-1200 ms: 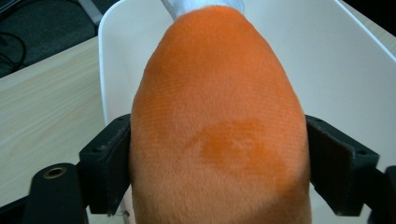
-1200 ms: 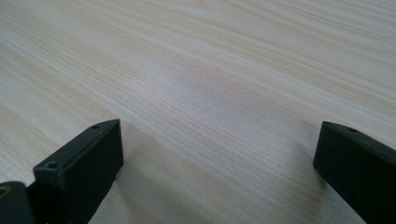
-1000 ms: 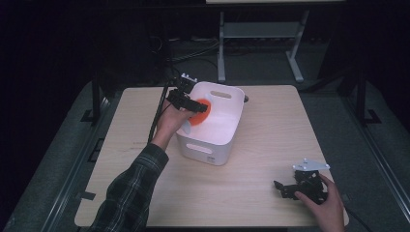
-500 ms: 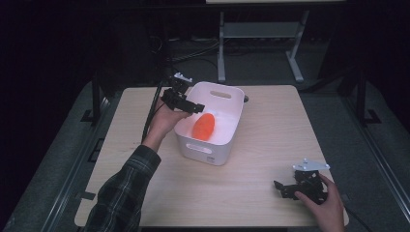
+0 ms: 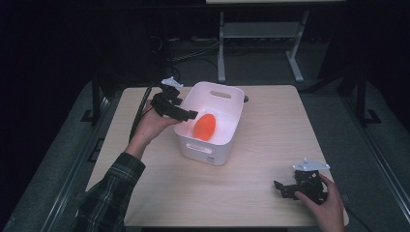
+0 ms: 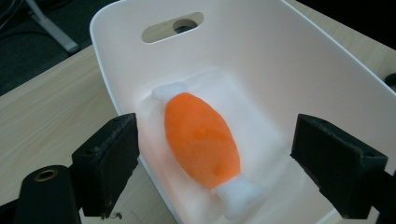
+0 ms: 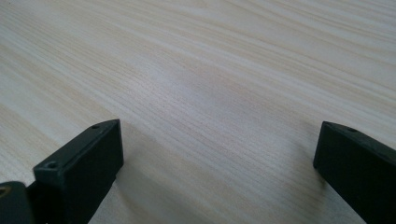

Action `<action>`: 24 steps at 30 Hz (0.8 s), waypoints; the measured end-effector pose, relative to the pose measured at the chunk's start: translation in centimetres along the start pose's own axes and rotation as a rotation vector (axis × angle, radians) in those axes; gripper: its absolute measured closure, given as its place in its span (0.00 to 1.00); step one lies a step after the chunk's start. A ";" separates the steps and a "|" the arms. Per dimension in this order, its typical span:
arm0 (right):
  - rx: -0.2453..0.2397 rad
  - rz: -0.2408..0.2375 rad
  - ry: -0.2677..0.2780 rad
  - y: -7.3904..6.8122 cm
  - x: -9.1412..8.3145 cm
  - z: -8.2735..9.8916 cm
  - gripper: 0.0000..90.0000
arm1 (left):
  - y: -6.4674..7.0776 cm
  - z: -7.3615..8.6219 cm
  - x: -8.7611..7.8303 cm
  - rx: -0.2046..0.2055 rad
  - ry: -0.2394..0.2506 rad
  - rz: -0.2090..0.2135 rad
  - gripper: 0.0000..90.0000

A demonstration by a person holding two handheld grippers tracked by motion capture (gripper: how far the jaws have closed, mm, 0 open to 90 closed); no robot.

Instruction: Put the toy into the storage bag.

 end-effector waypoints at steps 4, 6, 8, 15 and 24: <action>0.000 0.000 0.000 0.0 0.0 0.0 0.01 | 0.4 0.3 -1.0 0.023 0.009 0.018 0.16; -0.001 0.000 0.000 0.0 0.0 0.0 0.01 | 0.6 0.6 -1.4 0.040 0.010 0.024 0.16; 0.001 0.000 0.000 0.0 0.0 0.0 0.01 | 0.7 0.9 -1.8 0.049 0.014 0.024 0.16; 0.000 0.000 0.000 0.0 0.0 0.0 0.01 | 0.9 2.1 -3.5 0.046 0.037 0.045 0.16; 0.000 0.000 0.000 0.0 0.0 0.0 0.01 | 1.0 3.9 -5.3 0.055 0.057 0.058 0.16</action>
Point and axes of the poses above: each handheld gripper's, and its own axes: x roughly forward along the jaws, z roughly out of its underside, y roughly to its right, the point moved 10 cm from there along x, roughly forward along the jaws, and after that the axes turned 6 degrees about y, right-handed, at the moved point
